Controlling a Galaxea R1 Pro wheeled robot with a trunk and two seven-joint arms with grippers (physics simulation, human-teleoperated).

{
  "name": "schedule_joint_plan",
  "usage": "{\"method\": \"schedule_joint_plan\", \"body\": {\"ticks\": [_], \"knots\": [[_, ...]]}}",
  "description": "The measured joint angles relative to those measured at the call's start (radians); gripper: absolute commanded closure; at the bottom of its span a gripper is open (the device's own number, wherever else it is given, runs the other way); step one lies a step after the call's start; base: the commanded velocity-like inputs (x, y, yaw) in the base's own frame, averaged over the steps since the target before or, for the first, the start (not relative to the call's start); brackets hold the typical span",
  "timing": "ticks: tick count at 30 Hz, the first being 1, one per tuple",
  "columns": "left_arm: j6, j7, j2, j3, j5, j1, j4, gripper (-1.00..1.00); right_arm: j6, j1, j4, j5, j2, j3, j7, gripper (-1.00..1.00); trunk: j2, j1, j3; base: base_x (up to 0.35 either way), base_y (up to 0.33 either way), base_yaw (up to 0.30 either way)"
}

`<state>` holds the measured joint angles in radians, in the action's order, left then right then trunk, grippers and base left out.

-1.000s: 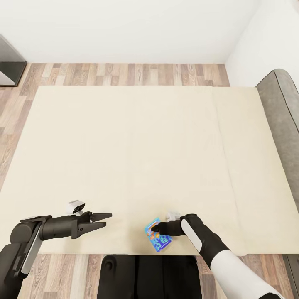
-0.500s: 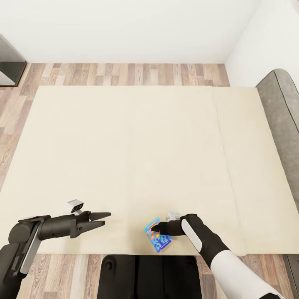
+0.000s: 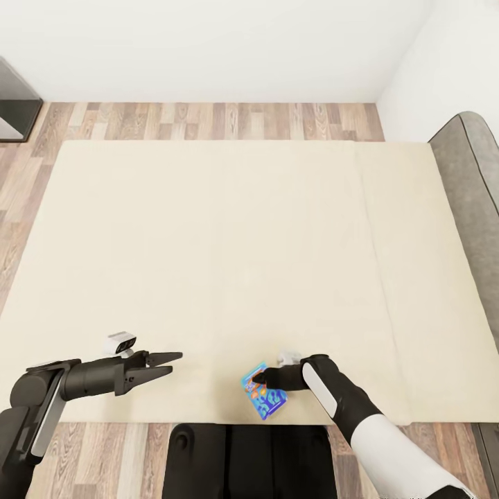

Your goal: Put all the toys in the child's room - the three board games (two on the bed and one on the table), the two jigsaw puzzles on the table, and the tennis ball on the table - inside the toy box on the table in the child's room.

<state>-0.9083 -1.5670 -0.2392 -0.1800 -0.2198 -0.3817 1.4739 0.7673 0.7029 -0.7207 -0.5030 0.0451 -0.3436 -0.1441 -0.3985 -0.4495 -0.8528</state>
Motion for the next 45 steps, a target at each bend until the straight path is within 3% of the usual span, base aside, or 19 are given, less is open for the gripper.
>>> {"method": "schedule_joint_plan", "body": {"ticks": [15, 45], "knots": [[0.0, 0.0, 0.0, -0.001, 0.0, 0.0, 0.0, -1.0, -0.007, 0.007, 0.0, 0.004, 0.0, 0.0, 0.0, -1.0, 0.0, 0.0, -0.02, 0.0, 0.0, 0.0], [0.0, 0.0, 0.0, -0.001, 0.0, 0.0, 0.0, -1.0, 0.0, 0.005, 0.0, -0.002, -0.001, 0.0, -0.003, -1.0, 0.0, 0.0, -0.022, 0.0, 0.024, 0.0]]}}
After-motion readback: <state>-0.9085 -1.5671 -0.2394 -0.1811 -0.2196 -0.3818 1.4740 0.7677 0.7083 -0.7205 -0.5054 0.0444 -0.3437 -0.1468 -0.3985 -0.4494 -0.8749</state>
